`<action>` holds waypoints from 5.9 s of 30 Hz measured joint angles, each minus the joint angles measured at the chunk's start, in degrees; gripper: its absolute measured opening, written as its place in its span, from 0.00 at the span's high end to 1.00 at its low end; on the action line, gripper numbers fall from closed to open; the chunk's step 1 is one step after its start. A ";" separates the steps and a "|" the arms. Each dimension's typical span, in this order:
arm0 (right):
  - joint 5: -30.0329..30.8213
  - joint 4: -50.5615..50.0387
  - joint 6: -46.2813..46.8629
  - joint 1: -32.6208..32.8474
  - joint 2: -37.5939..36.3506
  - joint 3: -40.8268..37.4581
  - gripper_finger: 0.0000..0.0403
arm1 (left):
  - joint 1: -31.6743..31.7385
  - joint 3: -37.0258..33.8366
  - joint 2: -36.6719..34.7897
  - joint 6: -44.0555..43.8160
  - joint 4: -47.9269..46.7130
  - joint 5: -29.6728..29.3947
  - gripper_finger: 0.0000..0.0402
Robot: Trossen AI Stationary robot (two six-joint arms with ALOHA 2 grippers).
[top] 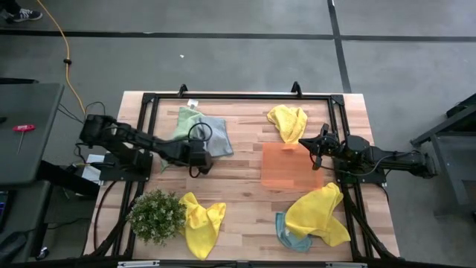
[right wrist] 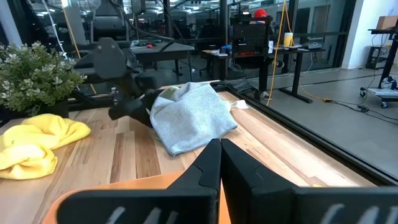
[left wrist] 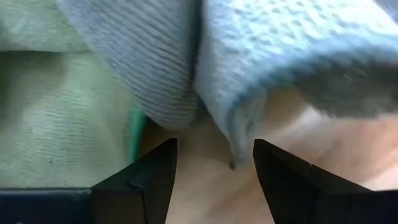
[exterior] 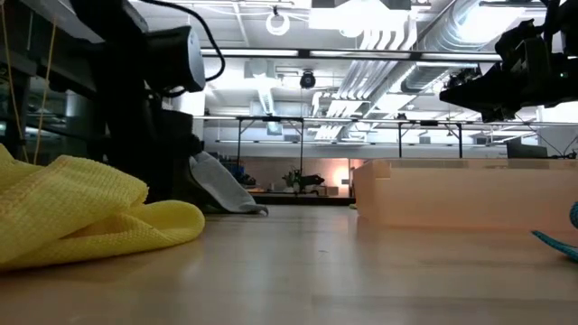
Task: Fold microfiber towels
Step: Fold the gray microfiber towel
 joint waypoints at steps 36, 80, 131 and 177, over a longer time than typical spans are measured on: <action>0.00 0.00 0.00 0.01 0.00 0.00 1.00 | 7.17 17.14 -11.43 30.50 -5.83 22.70 1.00; 15.79 23.67 46.54 -0.01 1.88 -0.07 1.00 | 6.30 17.16 -11.10 35.62 -3.68 25.02 1.00; -15.55 -25.96 -26.85 -1.12 113.62 75.55 0.51 | 6.28 17.16 -11.10 34.52 -3.58 24.06 1.00; -5.99 -30.91 -10.50 -18.85 74.93 75.33 1.00 | 31.70 49.39 -11.17 71.43 -17.05 17.38 1.00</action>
